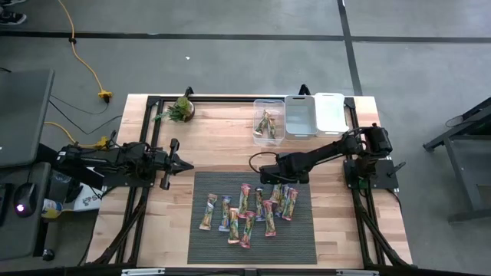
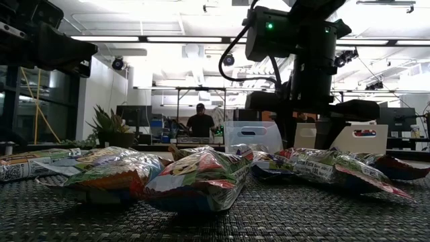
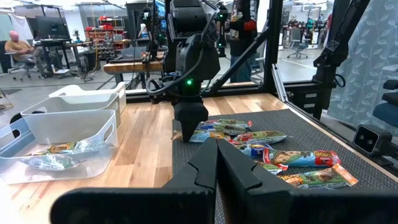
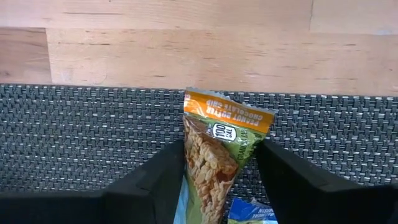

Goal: Pick and place Granola Bars by type
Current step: Put the yellow granola bar into the transparent bin

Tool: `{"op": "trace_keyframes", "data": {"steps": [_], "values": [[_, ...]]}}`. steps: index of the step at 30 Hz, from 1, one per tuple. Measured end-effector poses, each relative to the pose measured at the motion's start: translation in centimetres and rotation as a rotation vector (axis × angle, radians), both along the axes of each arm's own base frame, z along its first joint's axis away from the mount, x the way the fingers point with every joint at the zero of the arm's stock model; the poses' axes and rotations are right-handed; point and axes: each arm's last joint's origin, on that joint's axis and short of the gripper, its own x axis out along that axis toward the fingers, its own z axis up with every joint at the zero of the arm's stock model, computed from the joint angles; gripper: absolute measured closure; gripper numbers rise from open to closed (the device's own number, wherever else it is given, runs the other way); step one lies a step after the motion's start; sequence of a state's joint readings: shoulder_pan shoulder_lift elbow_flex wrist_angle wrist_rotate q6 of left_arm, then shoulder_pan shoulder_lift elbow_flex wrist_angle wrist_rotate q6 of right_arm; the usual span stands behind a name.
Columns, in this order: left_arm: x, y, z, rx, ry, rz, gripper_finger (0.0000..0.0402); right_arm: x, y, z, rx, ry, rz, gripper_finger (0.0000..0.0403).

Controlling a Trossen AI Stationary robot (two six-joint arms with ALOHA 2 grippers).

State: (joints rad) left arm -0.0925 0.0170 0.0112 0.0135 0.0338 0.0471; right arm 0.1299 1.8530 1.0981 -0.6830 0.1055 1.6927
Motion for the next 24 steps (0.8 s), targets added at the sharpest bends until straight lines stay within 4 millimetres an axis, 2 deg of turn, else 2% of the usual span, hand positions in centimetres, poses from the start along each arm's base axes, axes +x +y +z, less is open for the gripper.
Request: {"op": "trace_keyframes", "data": {"steps": [12, 24], "values": [[0.0, 0.0, -0.01, 0.0, 0.001, 0.0, 0.0401, 0.09, 0.05, -0.03, 0.005, -0.005, 0.036, 0.0297], [0.0, 0.0, -0.01, 0.0, 0.001, 0.0, 0.0401, -0.08, 0.06, 0.67, 0.002, -0.022, 0.083, 0.0307]]}}
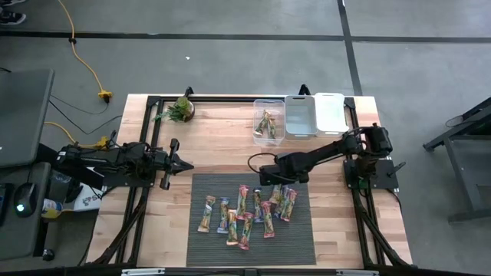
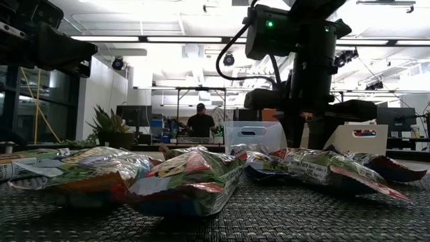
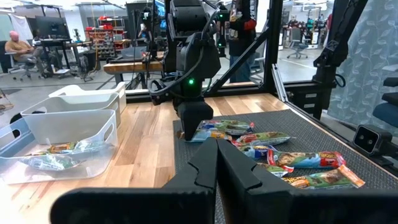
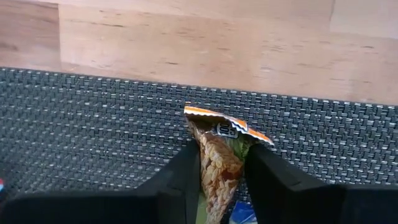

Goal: Pick and place Granola Bars by type
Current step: Put the yellow granola bar into the transparent bin

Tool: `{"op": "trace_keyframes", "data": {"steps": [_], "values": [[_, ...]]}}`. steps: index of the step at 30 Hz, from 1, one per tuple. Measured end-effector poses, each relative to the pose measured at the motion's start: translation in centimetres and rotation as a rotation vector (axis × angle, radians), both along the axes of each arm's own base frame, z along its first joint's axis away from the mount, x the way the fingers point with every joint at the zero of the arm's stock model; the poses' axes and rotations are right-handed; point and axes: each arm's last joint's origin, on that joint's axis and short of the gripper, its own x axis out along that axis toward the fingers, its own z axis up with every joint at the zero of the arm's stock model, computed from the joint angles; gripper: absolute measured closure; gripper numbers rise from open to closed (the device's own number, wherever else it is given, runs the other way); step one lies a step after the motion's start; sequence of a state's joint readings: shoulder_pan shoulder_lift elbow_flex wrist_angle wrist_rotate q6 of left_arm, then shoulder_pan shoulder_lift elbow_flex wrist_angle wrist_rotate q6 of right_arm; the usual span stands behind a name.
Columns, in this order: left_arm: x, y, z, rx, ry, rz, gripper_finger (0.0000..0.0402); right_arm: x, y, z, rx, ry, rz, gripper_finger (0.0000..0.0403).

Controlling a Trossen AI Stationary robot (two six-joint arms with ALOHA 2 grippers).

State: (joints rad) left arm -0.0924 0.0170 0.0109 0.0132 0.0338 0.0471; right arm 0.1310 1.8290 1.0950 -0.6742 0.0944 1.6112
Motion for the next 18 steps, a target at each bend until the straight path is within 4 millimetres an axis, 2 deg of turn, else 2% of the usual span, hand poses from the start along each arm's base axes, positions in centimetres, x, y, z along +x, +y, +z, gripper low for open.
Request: {"op": "trace_keyframes", "data": {"steps": [10, 18], "values": [[0.0, 0.0, 0.0, 0.0, 0.0, 0.0, 0.0401, -0.3, -0.4, 2.1, -0.053, -0.067, 0.013, 0.0307], [0.0, 0.0, 0.0, 0.0, 0.0, 0.0, 0.0401, 0.1, -0.4, 3.4, -0.098, -0.163, 0.112, 0.0324]]}}
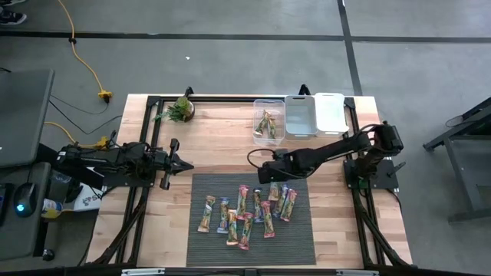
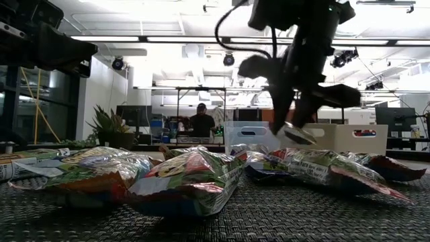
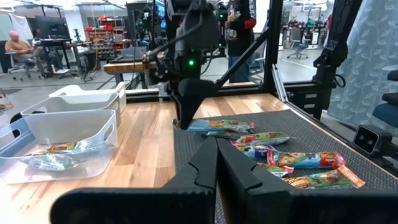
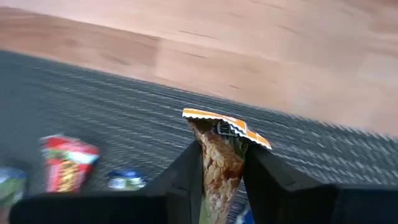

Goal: Pick and place Granola Bars by type
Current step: Put the yellow granola bar into the transparent bin

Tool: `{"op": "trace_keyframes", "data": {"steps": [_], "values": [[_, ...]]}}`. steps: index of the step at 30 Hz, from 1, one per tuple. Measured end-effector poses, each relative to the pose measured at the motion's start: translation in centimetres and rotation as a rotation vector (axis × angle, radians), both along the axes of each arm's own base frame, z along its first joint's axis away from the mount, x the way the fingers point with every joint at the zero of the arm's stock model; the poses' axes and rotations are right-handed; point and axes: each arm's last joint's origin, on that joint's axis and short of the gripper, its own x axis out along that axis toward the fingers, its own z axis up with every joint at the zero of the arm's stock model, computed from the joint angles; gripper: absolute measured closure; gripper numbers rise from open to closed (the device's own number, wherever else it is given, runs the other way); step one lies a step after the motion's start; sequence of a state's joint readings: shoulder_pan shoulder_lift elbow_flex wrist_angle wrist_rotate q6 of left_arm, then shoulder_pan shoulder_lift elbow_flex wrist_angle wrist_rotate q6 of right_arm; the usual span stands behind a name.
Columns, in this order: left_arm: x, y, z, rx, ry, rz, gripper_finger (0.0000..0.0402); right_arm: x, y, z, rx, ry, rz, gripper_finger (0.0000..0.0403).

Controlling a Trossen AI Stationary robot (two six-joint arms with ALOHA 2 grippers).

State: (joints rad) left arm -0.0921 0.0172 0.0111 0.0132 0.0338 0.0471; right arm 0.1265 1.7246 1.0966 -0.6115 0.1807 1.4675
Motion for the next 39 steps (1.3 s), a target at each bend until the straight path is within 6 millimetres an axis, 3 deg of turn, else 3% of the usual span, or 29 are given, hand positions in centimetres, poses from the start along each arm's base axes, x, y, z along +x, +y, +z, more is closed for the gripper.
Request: {"op": "trace_keyframes", "data": {"steps": [15, 25, 32, 39], "values": [[0.0, 0.0, 0.0, 0.0, 0.0, 0.0, 0.0401, 3.2, 0.5, 2.4, -0.179, -0.363, 0.353, 0.0332], [0.0, 0.0, 0.0, 0.0, 0.0, 0.0, 0.0401, 5.0, 0.8, 6.3, -0.34, -0.732, 0.439, 0.0332], [0.0, 0.0, 0.0, 0.0, 0.0, 0.001, 0.0401, 4.1, 0.2, 10.3, -0.49, -0.902, 0.418, 0.0332], [0.0, 0.0, 0.0, 0.0, 0.0, 0.0, 0.0401, 1.2, -0.7, 15.4, -0.679, -0.989, 0.37, 0.0332]]}}
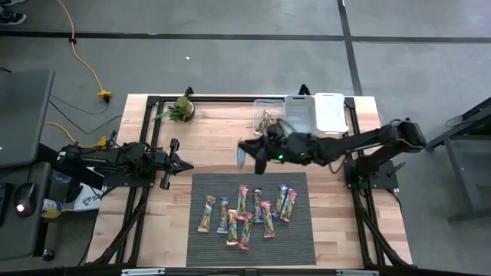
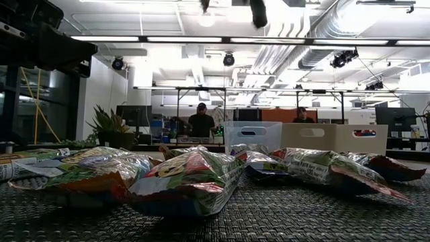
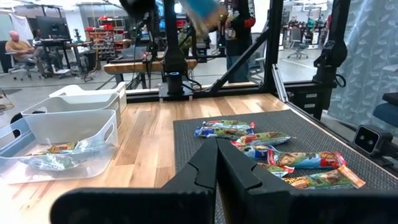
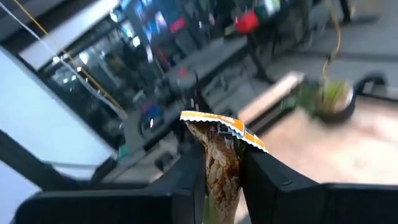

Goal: Pick and place Granola Bars by type
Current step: Put the yellow granola bar into the transparent bin

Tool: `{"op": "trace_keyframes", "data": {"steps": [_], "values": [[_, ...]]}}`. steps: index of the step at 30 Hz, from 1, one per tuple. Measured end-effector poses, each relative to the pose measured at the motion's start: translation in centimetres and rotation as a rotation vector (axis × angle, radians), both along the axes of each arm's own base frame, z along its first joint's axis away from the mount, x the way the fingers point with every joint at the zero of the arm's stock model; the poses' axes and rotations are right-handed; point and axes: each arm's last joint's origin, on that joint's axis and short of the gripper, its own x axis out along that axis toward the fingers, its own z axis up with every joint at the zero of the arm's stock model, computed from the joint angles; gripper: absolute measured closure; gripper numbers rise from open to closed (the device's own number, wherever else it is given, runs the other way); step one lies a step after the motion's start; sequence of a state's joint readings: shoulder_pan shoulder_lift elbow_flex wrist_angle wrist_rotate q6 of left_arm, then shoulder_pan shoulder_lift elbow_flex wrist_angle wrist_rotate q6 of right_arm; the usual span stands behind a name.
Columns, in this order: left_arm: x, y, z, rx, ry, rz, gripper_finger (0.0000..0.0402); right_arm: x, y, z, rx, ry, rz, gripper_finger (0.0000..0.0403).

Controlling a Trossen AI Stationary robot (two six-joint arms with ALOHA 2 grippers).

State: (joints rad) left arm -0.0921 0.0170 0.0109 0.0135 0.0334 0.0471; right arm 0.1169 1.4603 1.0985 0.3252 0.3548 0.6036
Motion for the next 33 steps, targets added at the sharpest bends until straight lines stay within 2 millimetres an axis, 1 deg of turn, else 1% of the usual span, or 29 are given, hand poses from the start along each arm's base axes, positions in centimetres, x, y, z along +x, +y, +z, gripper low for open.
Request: {"op": "trace_keyframes", "data": {"steps": [3, 6, 10, 13, 18, 25, 27, 30, 33], "values": [[0.0, 0.0, 0.0, 0.0, 0.0, -0.001, 0.0401, -1.6, -0.3, 2.1, -0.061, -0.052, -0.051, 0.0332], [0.0, 0.0, 0.0, 0.0, 0.0, -0.001, 0.0401, -3.1, -0.6, 3.7, -0.123, -0.085, -0.097, 0.0332], [0.0, 0.0, 0.0, 0.0, 0.0, -0.001, 0.0401, -4.6, -0.9, 5.3, -0.205, -0.113, -0.17, 0.0332], [0.0, 0.0, 0.0, 0.0, 0.0, -0.001, 0.0401, -5.3, -1.2, 6.3, -0.253, -0.147, -0.228, 0.0332], [0.0, 0.0, 0.0, 0.0, 0.0, -0.001, 0.0401, -5.6, -2.1, 7.1, -0.295, -0.204, -0.283, 0.0332], [0.0, 0.0, 0.0, 0.0, 0.0, -0.001, 0.0401, -5.7, -4.1, 7.8, -0.313, -0.25, -0.319, 0.0331], [0.0, 0.0, 0.0, 0.0, 0.0, -0.001, 0.0401, -5.6, -4.6, 8.8, -0.334, -0.245, -0.333, 0.0331], [0.0, 0.0, 0.0, 0.0, 0.0, -0.001, 0.0401, -5.2, -5.5, 10.7, -0.377, -0.179, -0.368, 0.0331], [0.0, 0.0, 0.0, 0.0, 0.0, -0.001, 0.0401, -4.3, -6.7, 12.5, -0.403, -0.058, -0.418, 0.0331]]}}
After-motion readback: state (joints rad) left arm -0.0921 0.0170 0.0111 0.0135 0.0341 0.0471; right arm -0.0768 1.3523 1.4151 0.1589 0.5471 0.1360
